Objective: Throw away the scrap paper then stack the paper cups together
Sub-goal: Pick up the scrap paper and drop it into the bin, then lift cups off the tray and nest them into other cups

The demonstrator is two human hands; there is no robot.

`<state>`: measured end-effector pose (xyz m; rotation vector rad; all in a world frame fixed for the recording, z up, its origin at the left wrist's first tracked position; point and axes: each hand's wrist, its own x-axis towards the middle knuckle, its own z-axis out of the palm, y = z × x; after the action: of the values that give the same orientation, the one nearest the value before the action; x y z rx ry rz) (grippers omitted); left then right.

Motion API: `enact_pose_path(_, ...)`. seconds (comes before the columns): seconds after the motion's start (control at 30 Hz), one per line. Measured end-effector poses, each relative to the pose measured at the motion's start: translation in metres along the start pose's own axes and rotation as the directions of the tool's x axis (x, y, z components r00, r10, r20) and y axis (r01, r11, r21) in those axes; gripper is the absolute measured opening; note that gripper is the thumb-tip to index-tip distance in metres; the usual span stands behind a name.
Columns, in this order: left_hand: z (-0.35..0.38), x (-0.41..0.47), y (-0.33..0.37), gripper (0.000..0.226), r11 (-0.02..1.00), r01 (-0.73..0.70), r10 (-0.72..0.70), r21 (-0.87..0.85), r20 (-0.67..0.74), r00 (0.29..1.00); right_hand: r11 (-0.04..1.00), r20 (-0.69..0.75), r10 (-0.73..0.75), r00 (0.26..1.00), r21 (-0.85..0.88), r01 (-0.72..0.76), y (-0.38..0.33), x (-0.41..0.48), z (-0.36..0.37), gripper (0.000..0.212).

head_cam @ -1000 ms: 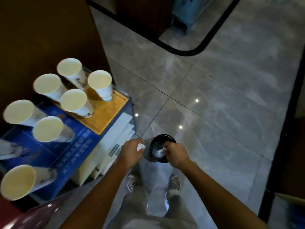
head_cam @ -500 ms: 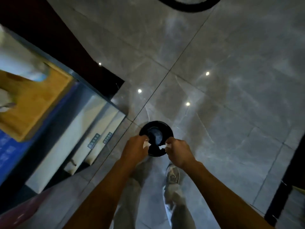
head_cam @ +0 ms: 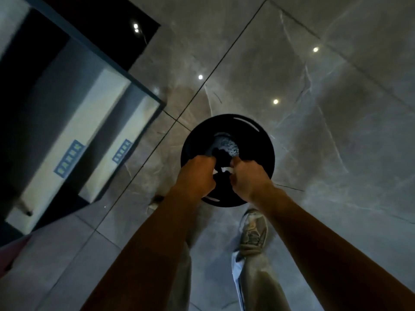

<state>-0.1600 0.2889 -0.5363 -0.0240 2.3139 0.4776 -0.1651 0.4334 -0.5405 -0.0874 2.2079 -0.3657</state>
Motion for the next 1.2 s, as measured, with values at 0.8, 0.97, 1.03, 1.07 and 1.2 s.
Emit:
enact_pose_path(0.8, -0.010, -0.155, 0.031, 0.026, 0.941, -0.068, -0.021, 0.331, 0.258, 0.966, 0.925, 0.251, -0.071, 0.965, -0.345, 0.158, 0.002, -0.155, 0.003, 0.031)
enact_pose_path(0.97, -0.048, -0.244, 0.056, 0.031, 0.991, 0.031, -0.063, 0.131, 0.250, 0.966, 0.966, 0.308, -0.048, 0.950, -0.229, 0.123, -0.005, -0.244, -0.022, 0.031)
enact_pose_path(1.03, -0.062, -0.281, 0.069, 0.031, 0.995, 0.098, -0.095, -0.005, 0.210, 0.973, 0.986, 0.292, -0.033, 0.956, -0.149, 0.080, -0.011, -0.280, -0.040, 0.030)
enact_pose_path(1.07, -0.069, -0.296, 0.075, 0.030, 0.991, 0.121, -0.107, -0.060, 0.199, 0.974, 0.988, 0.287, -0.034, 0.957, -0.132, 0.074, -0.014, -0.295, -0.049, 0.030)
enact_pose_path(1.2, -0.083, -0.369, 0.096, 0.034, 0.940, 0.240, -0.196, -0.241, 0.194, 0.961, 0.997, 0.249, -0.023, 0.968, -0.066, 0.040, -0.025, -0.365, -0.084, 0.039)
